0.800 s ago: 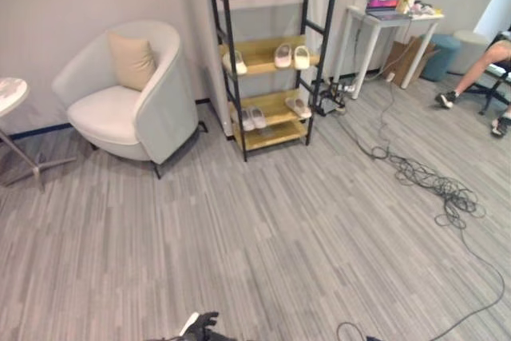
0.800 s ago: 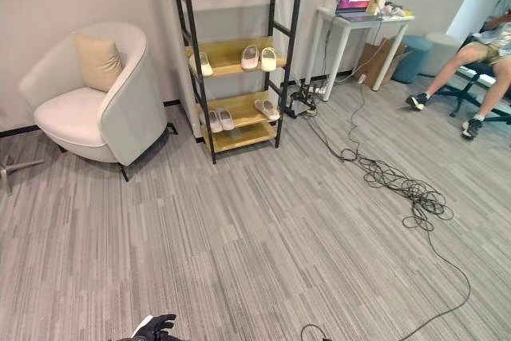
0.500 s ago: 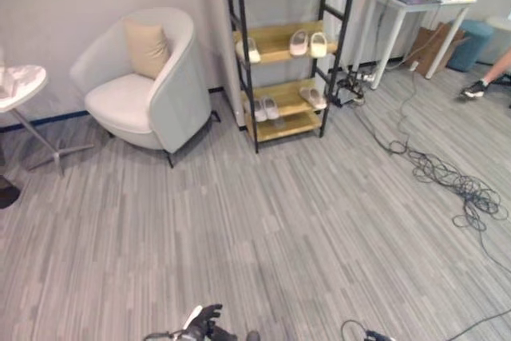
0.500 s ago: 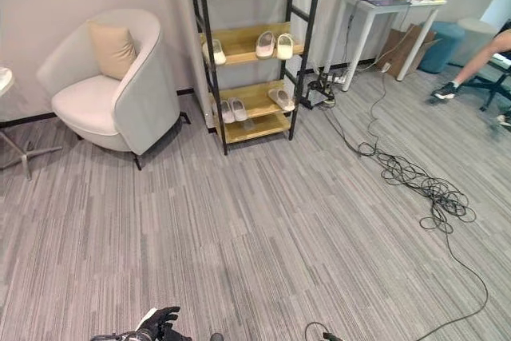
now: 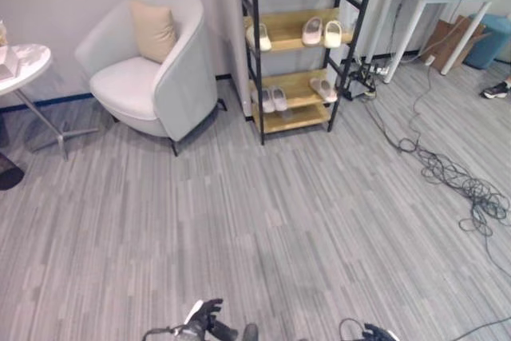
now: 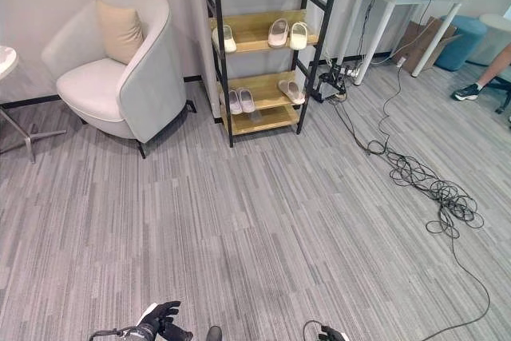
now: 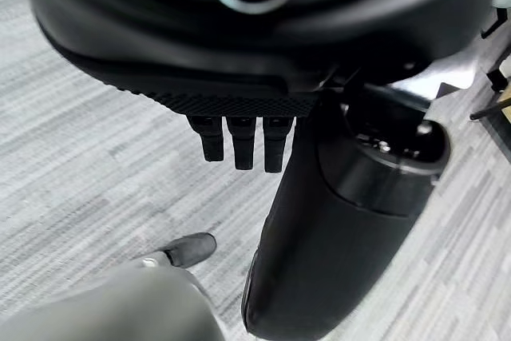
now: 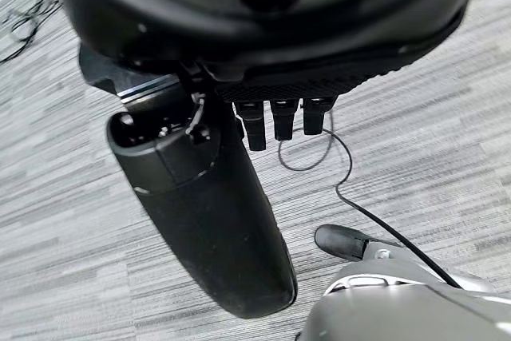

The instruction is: Arrange the slippers neatly on the shoe rack.

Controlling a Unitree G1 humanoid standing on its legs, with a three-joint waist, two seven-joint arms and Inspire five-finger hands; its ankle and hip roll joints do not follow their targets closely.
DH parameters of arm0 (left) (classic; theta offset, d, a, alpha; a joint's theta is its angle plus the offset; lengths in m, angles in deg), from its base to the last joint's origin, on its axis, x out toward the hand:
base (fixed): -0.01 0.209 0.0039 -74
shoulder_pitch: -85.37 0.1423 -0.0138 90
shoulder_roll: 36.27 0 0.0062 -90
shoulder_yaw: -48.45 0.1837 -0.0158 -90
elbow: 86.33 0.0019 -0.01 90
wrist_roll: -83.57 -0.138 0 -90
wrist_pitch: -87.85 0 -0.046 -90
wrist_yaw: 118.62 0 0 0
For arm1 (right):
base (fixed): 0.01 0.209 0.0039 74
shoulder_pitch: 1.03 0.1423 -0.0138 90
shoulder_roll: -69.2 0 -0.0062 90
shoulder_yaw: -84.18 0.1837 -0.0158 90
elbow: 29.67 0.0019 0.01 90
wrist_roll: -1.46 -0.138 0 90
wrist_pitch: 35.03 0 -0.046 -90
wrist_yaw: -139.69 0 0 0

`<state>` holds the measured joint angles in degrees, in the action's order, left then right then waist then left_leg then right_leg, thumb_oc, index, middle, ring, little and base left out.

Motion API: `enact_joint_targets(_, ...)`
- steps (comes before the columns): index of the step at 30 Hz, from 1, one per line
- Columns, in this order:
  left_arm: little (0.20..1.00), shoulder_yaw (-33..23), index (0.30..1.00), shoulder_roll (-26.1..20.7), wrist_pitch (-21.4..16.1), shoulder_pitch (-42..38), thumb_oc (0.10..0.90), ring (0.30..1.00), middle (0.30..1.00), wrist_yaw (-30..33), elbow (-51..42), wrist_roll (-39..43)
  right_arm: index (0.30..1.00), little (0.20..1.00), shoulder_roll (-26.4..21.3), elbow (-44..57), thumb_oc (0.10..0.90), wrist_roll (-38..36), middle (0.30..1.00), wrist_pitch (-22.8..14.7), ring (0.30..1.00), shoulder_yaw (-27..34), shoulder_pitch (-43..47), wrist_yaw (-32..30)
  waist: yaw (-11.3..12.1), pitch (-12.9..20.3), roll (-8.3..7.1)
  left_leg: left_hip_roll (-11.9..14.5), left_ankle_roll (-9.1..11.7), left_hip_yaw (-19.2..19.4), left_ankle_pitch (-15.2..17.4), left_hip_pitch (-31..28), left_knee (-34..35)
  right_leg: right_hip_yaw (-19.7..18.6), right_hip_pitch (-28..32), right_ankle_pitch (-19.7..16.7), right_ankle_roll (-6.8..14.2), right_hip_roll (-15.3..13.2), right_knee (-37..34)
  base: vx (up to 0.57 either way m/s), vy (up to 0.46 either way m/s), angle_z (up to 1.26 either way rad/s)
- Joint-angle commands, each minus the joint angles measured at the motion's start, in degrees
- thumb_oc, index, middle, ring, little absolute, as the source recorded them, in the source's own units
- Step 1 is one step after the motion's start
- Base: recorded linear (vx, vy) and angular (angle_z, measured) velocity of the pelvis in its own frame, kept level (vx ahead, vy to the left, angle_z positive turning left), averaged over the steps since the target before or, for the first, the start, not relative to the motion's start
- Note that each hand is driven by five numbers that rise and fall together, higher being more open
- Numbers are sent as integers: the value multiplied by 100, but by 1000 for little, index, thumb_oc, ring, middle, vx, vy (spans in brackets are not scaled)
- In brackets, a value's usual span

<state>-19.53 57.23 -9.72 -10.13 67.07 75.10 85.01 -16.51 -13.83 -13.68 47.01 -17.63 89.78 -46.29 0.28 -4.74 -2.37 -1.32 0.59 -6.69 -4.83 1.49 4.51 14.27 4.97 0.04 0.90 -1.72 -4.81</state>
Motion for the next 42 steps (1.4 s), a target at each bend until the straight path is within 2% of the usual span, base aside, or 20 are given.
enact_joint_targets(1, 900, 43, 900, 289, -189, -243, 800, 900, 900, 37, 178, -113, 900, 900, -180, 120, 800, 142, 900, -35, 900, -185, 161, -2, 146, 86, 1, -54, 51, 144, 484, -12, -237, -608, -399, 299, 563, -295, 784, -3, 15, -18)
enact_joint_targets(5, 900, 91, 900, 248, -210, -302, 800, 900, 900, 64, 172, -102, 900, 900, -172, 190, 800, 4, 900, -66, 900, -173, 201, 6, 76, 38, 36, -54, 27, 44, 439, 11, -193, -1091, -618, 305, 630, -223, 1015, 6, -10, -8)
enact_joint_targets(10, 900, 66, 900, 284, -200, -257, 800, 900, 900, 29, 216, -113, 900, 900, -181, 104, 800, -73, 900, -75, 900, -122, 43, 32, 93, 166, -18, -23, 117, 44, 419, -37, -85, -1004, -334, 337, 500, -166, 521, 51, -83, 6)
enact_joint_targets(18, 900, 78, 900, 309, -179, -279, 800, 900, 900, 51, 221, -67, 900, 900, -214, 83, 800, -128, 900, -113, 900, -92, -29, 7, 36, 75, -36, 104, 277, -79, 385, -9, -172, -941, -290, 387, 371, 6, 438, 13, -113, 5)
enact_joint_targets(23, 900, 197, 900, 360, -161, -344, 800, 900, 900, 55, 210, -107, 900, 900, -320, 0, 800, -136, 900, -102, 900, -67, 15, -17, -2, -106, -31, 138, 400, -69, 565, 336, -952, -904, -338, 445, 248, 62, 526, -13, -100, 21)
enact_joint_targets(24, 900, 213, 900, 373, -162, -361, 800, 900, 900, 61, 206, -99, 900, 900, -337, 10, 800, -167, 900, -107, 900, -52, 17, -27, -25, -139, -43, 138, 433, 33, 588, 437, -1137, -888, -323, 443, 245, 35, 518, 44, -87, 23)
enact_joint_targets(25, 900, 266, 900, 394, -162, -377, 800, 900, 900, 75, 185, -118, 900, 900, -360, -5, 800, -211, 900, -104, 900, -40, -9, -49, -57, -184, -64, 172, 449, 365, 598, 603, -1347, -824, -232, 432, 240, -11, 443, 72, -63, 36)
enact_joint_targets(28, 900, 296, 900, 438, -182, -350, 800, 900, 900, 77, 172, -144, 900, 900, -356, -14, 800, -194, 900, -104, 900, -52, -64, -30, -84, -148, -49, 209, 354, 808, 568, 726, -1255, -753, -89, 455, 254, -3, 311, 145, -39, 37)
enact_joint_targets(30, 900, 320, 900, 450, -179, -316, 800, 900, 900, 62, 157, -198, 900, 900, -356, -30, 800, -169, 900, -78, 900, -56, -74, -32, -66, -107, -26, 130, 282, 968, 446, 862, -1100, -788, -26, 497, 248, 36, 302, 202, -9, 23)
enact_joint_targets(33, 900, 342, 900, 428, -201, -299, 800, 900, 900, 67, 125, -196, 900, 900, -307, 7, 800, -182, 900, -71, 900, -120, -20, -33, 98, -115, -46, -88, 300, 923, 210, 1360, -1144, -1038, 101, 631, 230, 135, 406, 201, 11, 6)
enact_joint_targets(36, 900, 264, 900, 406, -165, -199, 800, 900, 900, 37, 174, -204, 900, 900, -289, 22, 800, -70, 900, -58, 900, -104, -46, -21, 138, 11, -36, -159, 153, 836, 228, 1101, -924, -1144, 206, 830, 257, 156, 662, 251, 78, -41)
enact_joint_targets(38, 900, 255, 900, 408, -160, -176, 800, 900, 900, 15, 179, -207, 900, 900, -277, 1, 800, -22, 900, -32, 900, -82, -23, 17, 157, 84, -62, -213, 40, 851, 335, 958, -911, -1188, 192, 850, 383, 64, 1019, 243, 103, -62)
enact_joint_targets(40, 900, 247, 900, 385, -158, -177, 800, 900, 900, 0, 145, -219, 900, 900, -277, 27, 800, 69, 900, -23, 900, -92, -2, 34, 174, 94, -39, -233, -77, 847, 468, 764, -896, -1129, 3, 686, 548, -60, 1652, 215, 98, -37)
enact_joint_targets(42, 900, 234, 900, 351, -153, -217, 800, 900, 900, -8, 93, -193, 900, 900, -276, 110, 800, 108, 900, -11, 900, -105, 67, 52, 144, 14, 2, -250, -217, 807, 607, 533, -911, -1075, -414, 187, 773, -191, 2542, 144, 64, -12)
